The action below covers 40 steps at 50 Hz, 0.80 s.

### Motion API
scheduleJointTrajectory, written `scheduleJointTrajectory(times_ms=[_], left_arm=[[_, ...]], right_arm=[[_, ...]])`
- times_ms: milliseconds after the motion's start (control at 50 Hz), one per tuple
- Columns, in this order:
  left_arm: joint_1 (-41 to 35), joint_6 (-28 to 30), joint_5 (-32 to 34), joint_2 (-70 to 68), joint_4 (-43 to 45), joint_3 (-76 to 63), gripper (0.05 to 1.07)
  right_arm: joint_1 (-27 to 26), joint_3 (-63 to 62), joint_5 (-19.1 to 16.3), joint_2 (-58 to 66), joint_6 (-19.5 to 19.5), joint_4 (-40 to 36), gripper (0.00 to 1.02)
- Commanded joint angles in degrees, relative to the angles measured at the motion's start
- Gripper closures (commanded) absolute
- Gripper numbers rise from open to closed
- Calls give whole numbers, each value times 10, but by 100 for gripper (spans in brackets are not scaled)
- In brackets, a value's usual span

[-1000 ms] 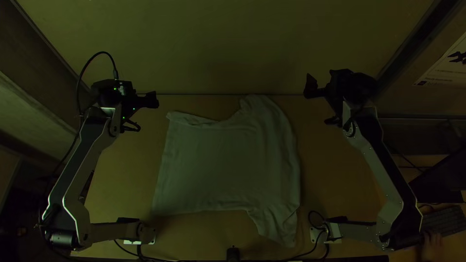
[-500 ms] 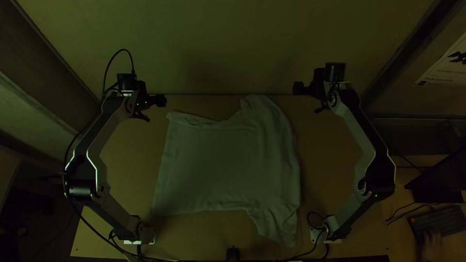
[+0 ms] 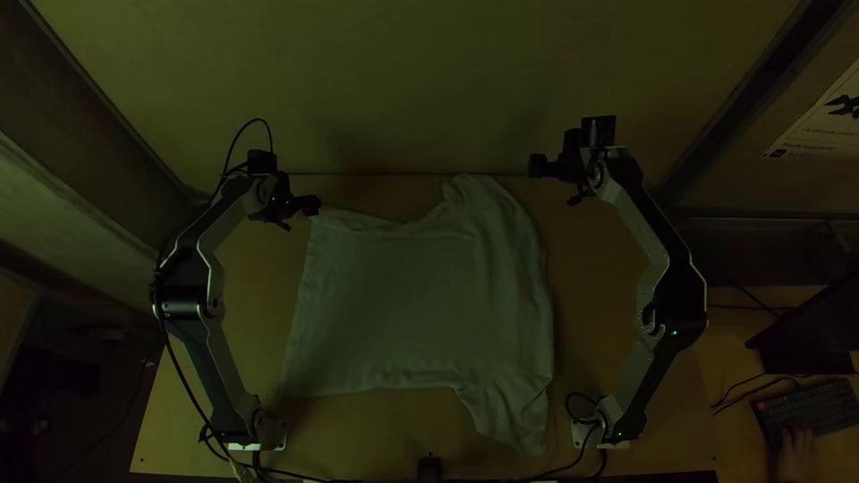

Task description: Fold the t-shirt

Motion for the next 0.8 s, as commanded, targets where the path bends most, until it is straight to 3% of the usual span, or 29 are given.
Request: scheduleJointTrajectory(times_ms=[0, 320, 440, 700, 720, 780], left_arm=[[7, -9, 7, 21, -5, 22, 26], [4, -14, 8, 37, 2, 31, 26], [-7, -22, 7, 42, 16, 30, 34], [-28, -33, 5, 59, 17, 35, 35], [-29, -33, 4, 59, 17, 36, 39], [-30, -37, 4, 65, 22, 38, 72]], right_arm=[[3, 42, -9, 25, 23, -21, 5], [5, 63, -9, 48, 34, -26, 5], [6, 62, -9, 51, 37, -27, 5], [5, 62, -9, 53, 38, -28, 5], [5, 61, -9, 53, 38, -29, 5], [5, 62, -9, 54, 41, -32, 5]])
